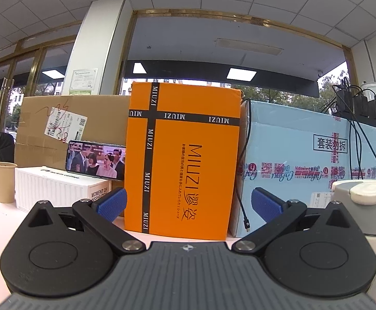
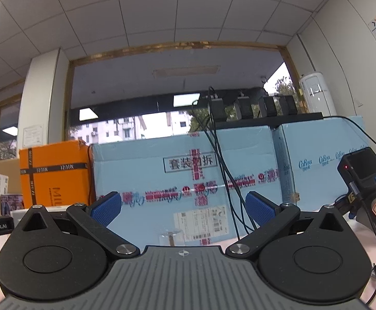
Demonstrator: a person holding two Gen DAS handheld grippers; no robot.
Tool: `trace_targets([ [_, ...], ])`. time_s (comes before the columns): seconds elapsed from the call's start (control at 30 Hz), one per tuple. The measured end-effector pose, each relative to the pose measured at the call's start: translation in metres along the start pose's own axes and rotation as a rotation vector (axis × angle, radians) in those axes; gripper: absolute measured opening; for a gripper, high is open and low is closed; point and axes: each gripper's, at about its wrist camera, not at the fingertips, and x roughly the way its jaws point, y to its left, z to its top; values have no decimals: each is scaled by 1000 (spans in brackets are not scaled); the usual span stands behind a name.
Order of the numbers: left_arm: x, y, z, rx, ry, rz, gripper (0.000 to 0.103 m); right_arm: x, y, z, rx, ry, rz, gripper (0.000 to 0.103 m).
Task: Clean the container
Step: 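Move both tools toward the grey tumbler and white tissue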
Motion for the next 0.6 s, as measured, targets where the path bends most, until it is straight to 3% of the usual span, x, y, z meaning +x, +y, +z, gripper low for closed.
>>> trace_targets([
  [0.17, -2, 2, 0, -18, -14, -20, 103, -6, -6, 1, 36, -39, 15, 103],
  [0.6, -6, 2, 2, -31, -47, -161, 103, -9, -3, 4, 25, -50, 34, 103],
])
